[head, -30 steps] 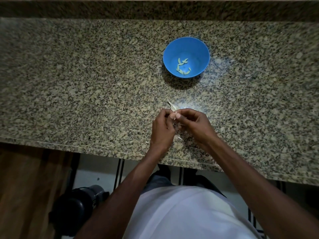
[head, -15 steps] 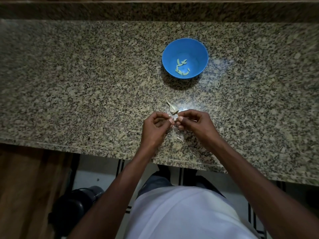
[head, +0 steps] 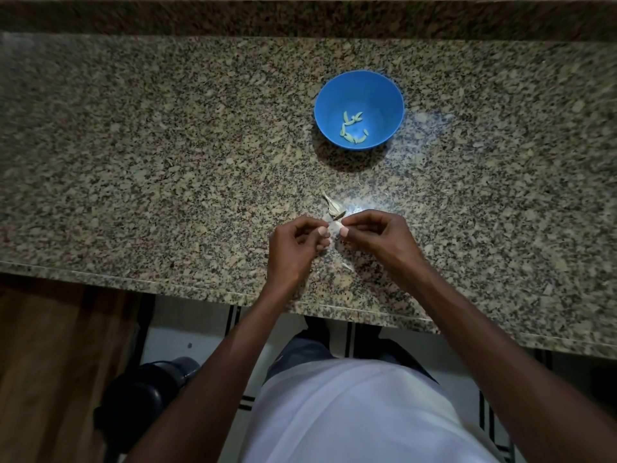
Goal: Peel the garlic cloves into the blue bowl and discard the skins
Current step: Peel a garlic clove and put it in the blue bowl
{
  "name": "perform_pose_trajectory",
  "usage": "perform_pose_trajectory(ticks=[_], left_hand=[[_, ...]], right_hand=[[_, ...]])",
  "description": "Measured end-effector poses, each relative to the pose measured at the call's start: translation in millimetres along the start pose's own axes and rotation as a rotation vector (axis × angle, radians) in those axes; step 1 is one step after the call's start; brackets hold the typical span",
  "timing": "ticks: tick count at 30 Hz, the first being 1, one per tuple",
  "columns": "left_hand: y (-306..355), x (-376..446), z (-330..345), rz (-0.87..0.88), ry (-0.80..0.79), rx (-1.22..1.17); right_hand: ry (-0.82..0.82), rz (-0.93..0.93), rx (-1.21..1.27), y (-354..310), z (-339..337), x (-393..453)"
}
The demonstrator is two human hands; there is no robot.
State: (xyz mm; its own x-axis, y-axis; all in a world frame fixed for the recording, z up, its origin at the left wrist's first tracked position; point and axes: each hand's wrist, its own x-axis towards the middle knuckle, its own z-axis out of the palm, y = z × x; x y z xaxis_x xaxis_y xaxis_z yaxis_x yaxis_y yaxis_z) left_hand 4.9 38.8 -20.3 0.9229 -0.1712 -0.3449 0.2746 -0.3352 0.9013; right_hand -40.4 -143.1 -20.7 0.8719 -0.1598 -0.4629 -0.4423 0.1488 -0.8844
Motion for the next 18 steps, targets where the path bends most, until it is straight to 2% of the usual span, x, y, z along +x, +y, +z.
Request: perform_pose_trajectory(ticks=[6,11,14,18], left_hand=[[-10,3,-1,0.064,-0.029,0.192],[-4,0,0,0.109,-0.046,0.093],[-1,0,1,0.192,-0.080,0.143],[-3,3,-1,0.389,-0.035,0.351]], right_hand=[[0.025,-0.034,-0.166,5,0,2],[-0.015,-0.052,-0.127,4,-1,-1],[-0.054,-0.015,-0.050,-2,1,-2],[-0.070,0.062,0.047,-7,2,1]])
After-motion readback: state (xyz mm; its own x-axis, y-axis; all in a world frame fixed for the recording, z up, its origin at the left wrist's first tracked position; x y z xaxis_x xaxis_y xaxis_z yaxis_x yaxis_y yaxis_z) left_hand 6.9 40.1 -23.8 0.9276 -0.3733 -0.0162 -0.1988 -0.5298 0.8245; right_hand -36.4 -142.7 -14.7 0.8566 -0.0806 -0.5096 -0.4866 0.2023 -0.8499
